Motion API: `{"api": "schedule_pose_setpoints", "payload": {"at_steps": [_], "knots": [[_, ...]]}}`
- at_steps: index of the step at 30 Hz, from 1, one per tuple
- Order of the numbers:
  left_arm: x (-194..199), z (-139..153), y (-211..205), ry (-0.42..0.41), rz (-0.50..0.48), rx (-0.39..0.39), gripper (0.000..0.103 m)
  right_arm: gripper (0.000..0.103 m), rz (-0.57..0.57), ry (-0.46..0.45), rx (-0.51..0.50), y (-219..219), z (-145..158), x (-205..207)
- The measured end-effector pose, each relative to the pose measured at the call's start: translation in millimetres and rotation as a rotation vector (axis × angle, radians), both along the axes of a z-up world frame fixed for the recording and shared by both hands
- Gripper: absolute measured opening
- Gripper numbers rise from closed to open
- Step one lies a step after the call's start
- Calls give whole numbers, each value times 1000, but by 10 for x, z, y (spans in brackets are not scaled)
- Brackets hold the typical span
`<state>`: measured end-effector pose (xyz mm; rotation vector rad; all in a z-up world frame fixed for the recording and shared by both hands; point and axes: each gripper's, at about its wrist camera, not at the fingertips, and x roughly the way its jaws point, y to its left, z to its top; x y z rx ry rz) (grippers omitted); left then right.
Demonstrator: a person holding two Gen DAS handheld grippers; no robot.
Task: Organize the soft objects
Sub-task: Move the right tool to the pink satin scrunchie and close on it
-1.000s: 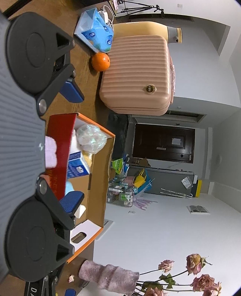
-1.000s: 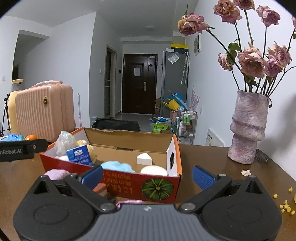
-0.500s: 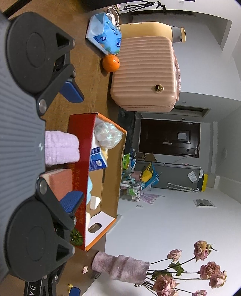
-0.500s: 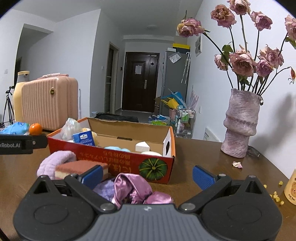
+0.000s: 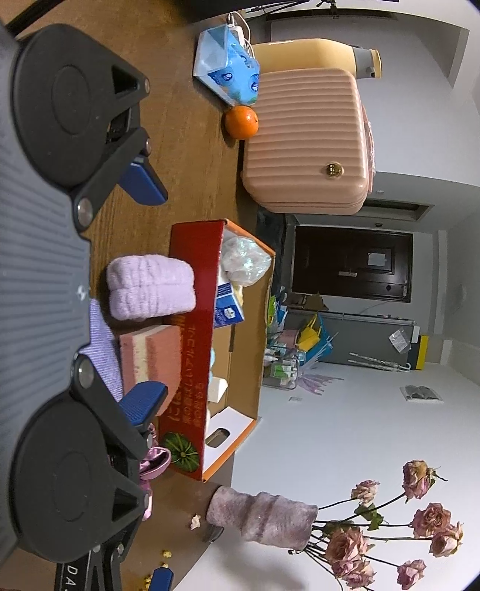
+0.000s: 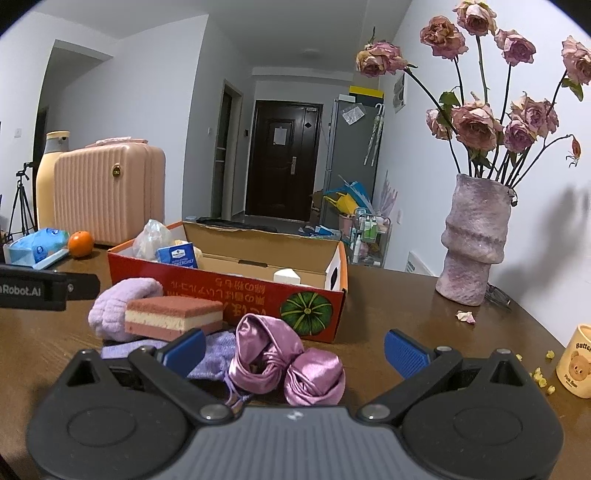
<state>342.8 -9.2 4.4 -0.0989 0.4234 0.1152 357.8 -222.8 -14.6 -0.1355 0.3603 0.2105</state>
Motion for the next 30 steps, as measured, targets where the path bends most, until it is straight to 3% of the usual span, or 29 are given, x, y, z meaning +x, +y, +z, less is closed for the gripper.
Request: {"api": "schedule_pose_setpoints", "payload": {"at_steps": [17,30], "knots": [[80,-70,59,60,-35,-33,103,103,0,92,7,-25,-180,174],[260,-174,119,97,-27,-20,103,103,34,171,-51,18,-397,746]]}}
